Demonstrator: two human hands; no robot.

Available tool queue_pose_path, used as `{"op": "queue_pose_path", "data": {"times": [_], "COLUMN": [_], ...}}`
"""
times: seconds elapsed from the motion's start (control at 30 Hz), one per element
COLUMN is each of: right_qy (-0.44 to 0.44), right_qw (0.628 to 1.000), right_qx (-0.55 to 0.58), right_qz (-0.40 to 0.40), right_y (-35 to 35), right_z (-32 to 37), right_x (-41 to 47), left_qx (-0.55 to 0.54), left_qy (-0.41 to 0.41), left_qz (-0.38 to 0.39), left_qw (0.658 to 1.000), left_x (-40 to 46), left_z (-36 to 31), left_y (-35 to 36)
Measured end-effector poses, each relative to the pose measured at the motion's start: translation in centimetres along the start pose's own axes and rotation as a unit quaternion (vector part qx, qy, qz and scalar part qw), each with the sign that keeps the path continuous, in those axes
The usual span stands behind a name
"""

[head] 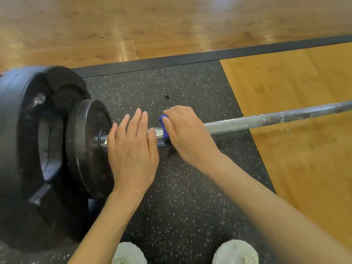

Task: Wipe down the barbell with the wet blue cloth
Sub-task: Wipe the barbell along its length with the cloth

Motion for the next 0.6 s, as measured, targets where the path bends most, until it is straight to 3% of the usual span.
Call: {"op": "queue_pose_path", "data": {"times": [0.07, 0.13, 0.2, 0.27, 0.33, 0.43, 0.53, 0.6], "right_qy": [0.035, 0.040, -0.026, -0.094, -0.071, -0.029, -0.053, -0.074], "right_qw": [0.998, 0.995, 0.987, 0.979, 0.988, 0.999, 0.991, 0.989], "right_qx": [-0.038, -0.076, -0.072, -0.080, -0.034, -0.005, -0.079, -0.087], "right_qz": [0.034, -0.048, -0.139, -0.164, -0.135, -0.031, -0.094, -0.094], "right_y": [0.2, 0.6, 1.5, 2.0, 1.6, 1.6, 2.5, 2.8], "right_z": [0.1, 0.5, 0.8, 0.3, -0.3, -0.5, -0.1, 0.1], "right_x": [0.2, -1.1, -2.6, -2.9, -1.8, -0.5, -2.9, -5.3], "left_qx": [-0.004, -0.001, 0.002, 0.008, 0.013, 0.014, 0.013, 0.006], "left_qy": [-0.005, -0.005, -0.004, 0.000, 0.001, 0.000, -0.006, -0.009], "left_qz": [-0.005, -0.004, -0.013, -0.023, -0.033, -0.031, -0.031, -0.032], "left_qw": [1.000, 1.000, 1.000, 1.000, 0.999, 0.999, 0.999, 0.999], "left_x": [-0.1, -0.1, 0.0, 0.0, 0.1, 0.2, 0.2, -0.1], "left_z": [0.0, -0.1, -0.2, -0.2, -0.2, -0.2, -0.3, -0.3], "left_y": [-0.1, -0.2, 0.0, 0.0, 0.1, 0.2, 0.1, 0.0]}}
Point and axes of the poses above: each hand's wrist, its own x-axis towards the middle knuckle, its own y-axis out of the palm, z = x × y, the point moved 1 cm from there along x, towards the middle knuckle, and after that the axes turned 13 degrees about -y, right-handed, at the moved point
